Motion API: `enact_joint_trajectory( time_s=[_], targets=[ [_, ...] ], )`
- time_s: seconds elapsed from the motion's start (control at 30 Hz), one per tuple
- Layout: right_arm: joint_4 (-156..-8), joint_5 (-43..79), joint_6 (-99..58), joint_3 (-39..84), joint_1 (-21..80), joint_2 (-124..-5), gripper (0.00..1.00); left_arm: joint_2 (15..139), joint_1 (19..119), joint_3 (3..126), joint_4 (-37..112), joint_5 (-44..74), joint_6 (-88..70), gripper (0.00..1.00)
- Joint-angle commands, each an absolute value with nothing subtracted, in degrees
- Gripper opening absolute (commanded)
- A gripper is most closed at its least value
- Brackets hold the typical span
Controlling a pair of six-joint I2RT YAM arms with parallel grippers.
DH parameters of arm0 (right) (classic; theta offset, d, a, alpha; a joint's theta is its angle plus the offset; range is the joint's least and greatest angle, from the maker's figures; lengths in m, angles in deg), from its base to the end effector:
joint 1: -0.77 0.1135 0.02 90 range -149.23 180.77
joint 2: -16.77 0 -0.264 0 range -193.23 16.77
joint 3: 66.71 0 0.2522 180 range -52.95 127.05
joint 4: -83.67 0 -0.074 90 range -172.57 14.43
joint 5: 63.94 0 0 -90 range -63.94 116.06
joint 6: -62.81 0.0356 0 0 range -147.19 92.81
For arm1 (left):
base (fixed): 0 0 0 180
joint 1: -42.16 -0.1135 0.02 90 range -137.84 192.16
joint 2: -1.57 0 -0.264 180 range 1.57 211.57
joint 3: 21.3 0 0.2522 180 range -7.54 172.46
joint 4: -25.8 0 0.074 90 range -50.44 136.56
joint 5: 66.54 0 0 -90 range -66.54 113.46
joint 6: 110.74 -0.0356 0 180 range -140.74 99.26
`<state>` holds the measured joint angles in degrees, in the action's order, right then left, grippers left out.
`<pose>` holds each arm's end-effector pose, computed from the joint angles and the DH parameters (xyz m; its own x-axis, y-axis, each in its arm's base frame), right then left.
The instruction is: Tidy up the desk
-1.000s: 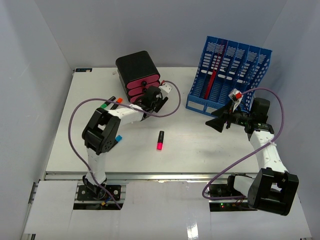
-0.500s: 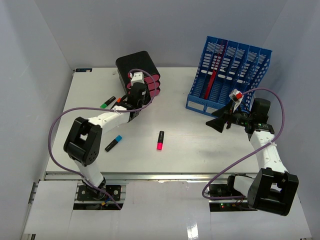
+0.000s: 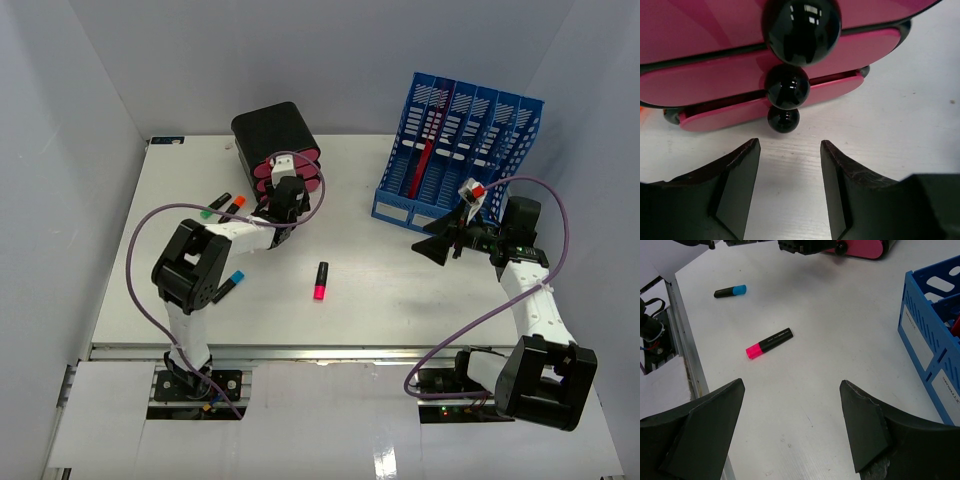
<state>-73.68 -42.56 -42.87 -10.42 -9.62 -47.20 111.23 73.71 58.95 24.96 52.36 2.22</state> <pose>0.2314 -0.0087 0.2731 -0.2823 -0.0484 -0.9581 -0.8321 0.5094 0.2195 0.3677 -0.2056 0.1880 -0.4129 -0.1473 -0.8988 -0.0702 0.9891 -0.1298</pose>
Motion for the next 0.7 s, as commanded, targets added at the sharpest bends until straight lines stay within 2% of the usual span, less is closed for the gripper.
enact_joint_trajectory(
  time_s=[0.0, 0.3, 0.67],
  targets=[
    [-73.72, -43.90, -43.71, -9.70, -9.78, -48.03, 0.84, 114.50, 73.98, 61.04, 18.52, 55.58, -0.76, 0.63],
    [-73.34, -43.99, -44.06, -9.44, -9.78, -48.88, 0.84, 117.98, 73.98, 61.78, 12.47, 58.05, -2.49, 0.62],
    [-73.09, -43.98, -44.31, -9.35, -9.87, -48.72, 0.84, 124.22, 73.59, 69.01, 17.20, 59.40, -2.05, 0.62]
  ],
)
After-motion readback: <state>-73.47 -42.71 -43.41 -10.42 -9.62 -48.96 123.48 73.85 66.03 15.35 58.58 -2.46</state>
